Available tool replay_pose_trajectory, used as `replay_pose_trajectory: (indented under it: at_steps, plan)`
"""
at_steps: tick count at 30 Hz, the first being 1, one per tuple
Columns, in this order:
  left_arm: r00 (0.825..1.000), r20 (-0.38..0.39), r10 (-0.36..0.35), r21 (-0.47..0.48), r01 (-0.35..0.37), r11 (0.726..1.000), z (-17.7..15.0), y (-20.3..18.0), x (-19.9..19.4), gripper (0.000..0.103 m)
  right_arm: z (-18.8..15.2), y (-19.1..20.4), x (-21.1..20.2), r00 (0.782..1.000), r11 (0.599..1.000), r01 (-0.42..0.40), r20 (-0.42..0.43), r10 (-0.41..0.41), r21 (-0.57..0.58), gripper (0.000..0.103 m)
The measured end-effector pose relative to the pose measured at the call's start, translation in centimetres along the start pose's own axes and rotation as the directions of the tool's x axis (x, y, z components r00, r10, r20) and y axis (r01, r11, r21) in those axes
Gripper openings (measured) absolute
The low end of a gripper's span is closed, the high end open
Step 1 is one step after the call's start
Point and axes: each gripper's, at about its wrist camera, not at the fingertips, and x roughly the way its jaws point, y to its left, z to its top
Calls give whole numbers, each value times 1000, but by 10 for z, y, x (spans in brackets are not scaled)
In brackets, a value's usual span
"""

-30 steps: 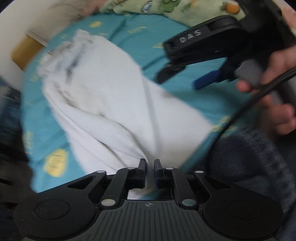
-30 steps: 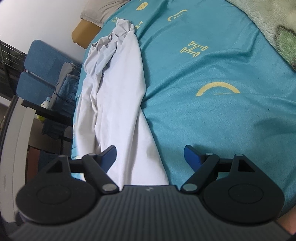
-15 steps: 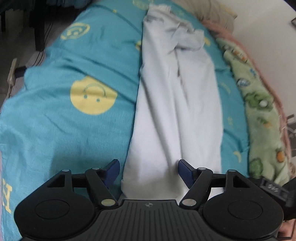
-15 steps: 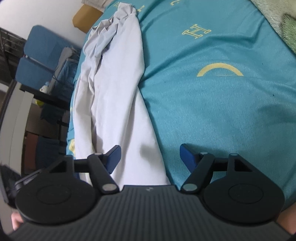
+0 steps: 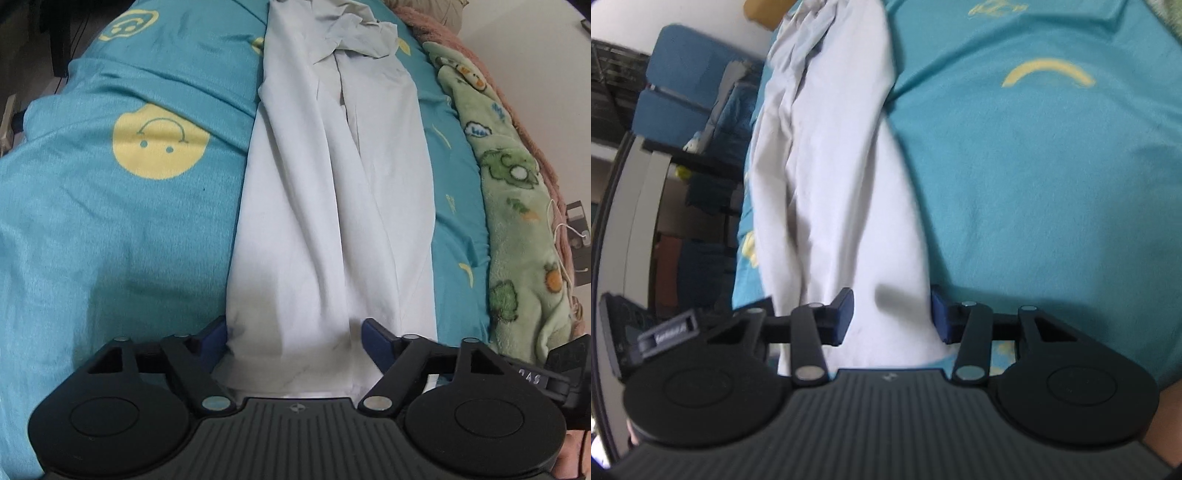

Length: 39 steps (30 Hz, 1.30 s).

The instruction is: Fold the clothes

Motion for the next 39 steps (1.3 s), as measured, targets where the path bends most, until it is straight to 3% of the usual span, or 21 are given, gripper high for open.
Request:
replay_pose_trajectory:
  at_steps: [4,6,7,10,12,16,21,24,28,31,34,39]
  plan:
    - [999,-9,36,37,-36,999,-4,-8,1,22,-7,11,6,999,998,9,-34,-11,-67,46]
    - [999,3,42,42,-42,998,-5,-11,-2,15,-9,19,5,998,991,52,-35,-57,-120,27]
    - [999,10,31,27,-31,999,-5,-10,-4,13,-9,20,4,997,989,71,-33,-75,-127,9]
    - [995,74,-63,-48,67,997,-6,-1,-25,10,-3,22,-12,998,993,57,-6,-58,-107,7]
    - [983,129,-134,-83,146,986,-7,2,-43,9,3,26,-30,999,995,26,34,-23,-95,7]
    - [931,264,-253,-80,283,956,-6,-11,-84,9,12,55,-82,989,989,-36,135,56,-141,7]
    - [880,357,-314,-48,353,935,-20,-38,-155,7,12,87,-147,958,976,-93,249,142,-199,6]
    - [870,375,-319,-24,353,935,-41,-50,-178,7,2,92,-173,943,971,-105,289,166,-215,6]
    - [849,388,-358,-24,398,917,-100,-45,-203,7,-38,84,-206,926,961,-116,324,197,-251,6]
    - [859,365,-358,-44,400,915,-140,-37,-205,7,-75,66,-218,921,960,-137,325,214,-244,6]
    - [872,349,-342,-68,388,919,-160,-33,-200,7,-96,50,-218,920,963,-158,320,224,-220,6]
    - [879,359,-314,-81,365,928,-130,-36,-193,7,-82,47,-202,923,970,-162,321,214,-181,6]
